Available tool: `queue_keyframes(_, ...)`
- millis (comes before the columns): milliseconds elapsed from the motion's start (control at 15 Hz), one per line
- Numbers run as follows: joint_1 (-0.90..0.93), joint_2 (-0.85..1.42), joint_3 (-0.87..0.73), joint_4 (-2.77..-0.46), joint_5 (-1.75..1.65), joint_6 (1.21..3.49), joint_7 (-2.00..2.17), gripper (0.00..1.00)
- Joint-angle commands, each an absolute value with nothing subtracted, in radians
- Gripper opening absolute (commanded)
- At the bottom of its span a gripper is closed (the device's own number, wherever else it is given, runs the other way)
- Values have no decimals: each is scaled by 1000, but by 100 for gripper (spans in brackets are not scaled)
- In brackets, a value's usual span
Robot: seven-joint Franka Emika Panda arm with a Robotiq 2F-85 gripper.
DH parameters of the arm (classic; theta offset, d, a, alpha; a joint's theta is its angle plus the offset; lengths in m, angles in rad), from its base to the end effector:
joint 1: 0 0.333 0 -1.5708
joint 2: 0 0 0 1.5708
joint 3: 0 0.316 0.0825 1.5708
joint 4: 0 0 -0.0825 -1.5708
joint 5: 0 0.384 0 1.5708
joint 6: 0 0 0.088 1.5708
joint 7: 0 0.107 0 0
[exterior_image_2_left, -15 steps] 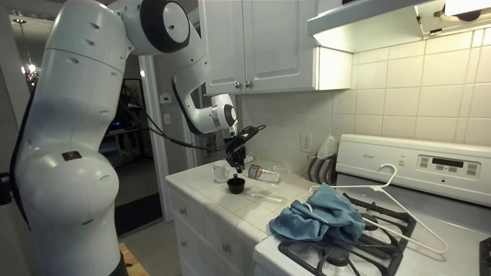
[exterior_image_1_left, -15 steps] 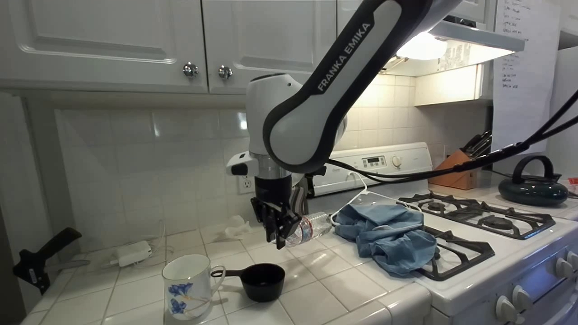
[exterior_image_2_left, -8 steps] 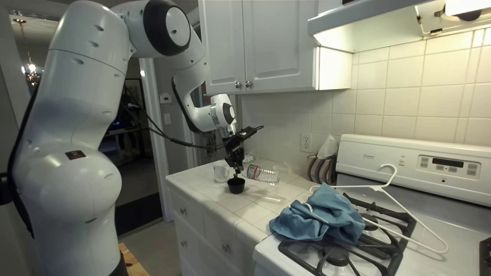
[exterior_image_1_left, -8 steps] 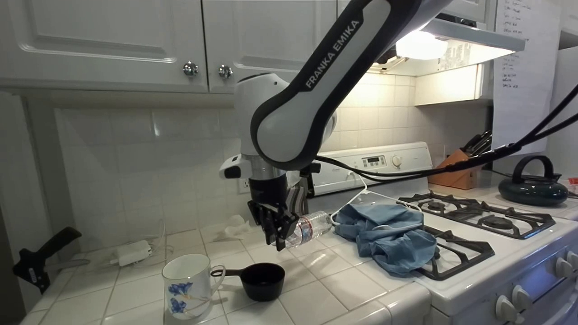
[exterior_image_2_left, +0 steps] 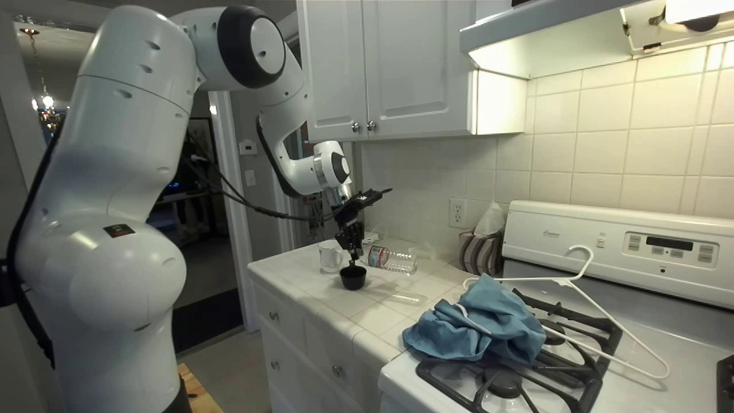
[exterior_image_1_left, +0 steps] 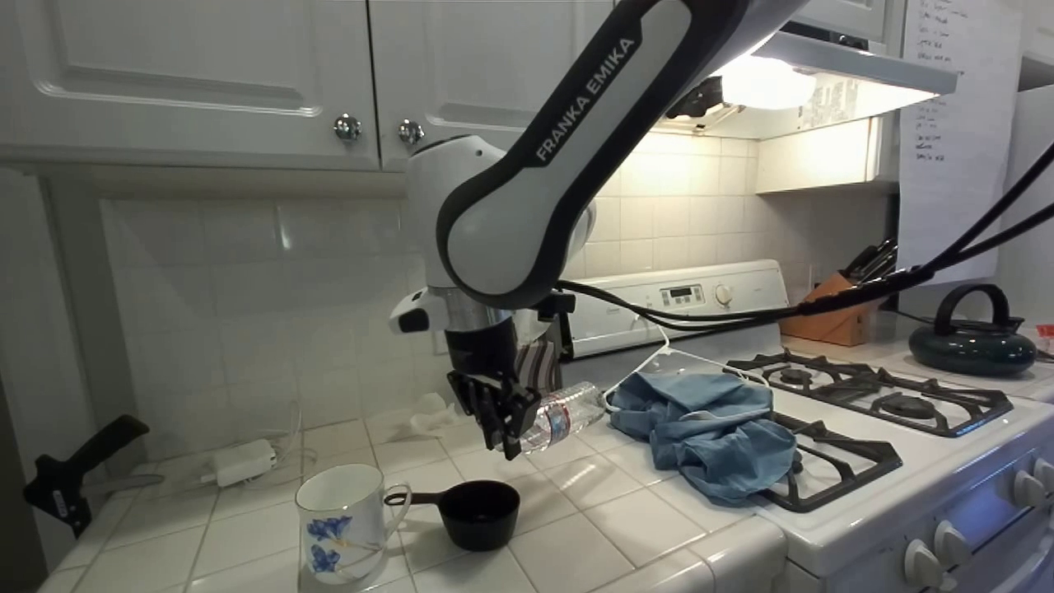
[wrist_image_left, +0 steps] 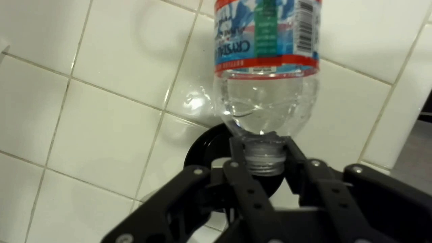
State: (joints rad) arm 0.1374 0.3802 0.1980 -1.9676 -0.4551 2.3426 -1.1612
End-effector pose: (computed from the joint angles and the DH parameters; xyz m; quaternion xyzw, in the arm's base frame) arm 0.5839 0.1913 0.2828 0.6163 0.7773 -0.0455 0.1178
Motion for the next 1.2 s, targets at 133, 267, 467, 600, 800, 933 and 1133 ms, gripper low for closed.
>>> queue_keyframes(133, 187, 423, 166, -1884, -500, 2244, -1142, 8)
queue_keyframes(267, 196, 436, 163, -1861, -505, 2222, -1143, 8)
queue_keyframes(467, 212, 457, 156, -1828, -524, 2193, -1134, 8)
queue_keyframes(600, 221, 473, 152, -1807, -538, 2175, -1129, 8)
queue_keyframes(800, 230, 492, 151, -1783, -546, 2153, -1125, 8)
queue_keyframes(933, 236, 504, 152, -1768, -550, 2137, -1125, 8)
queue_keyframes(1133, 244, 521, 151, -1747, -556, 2116, -1126, 8)
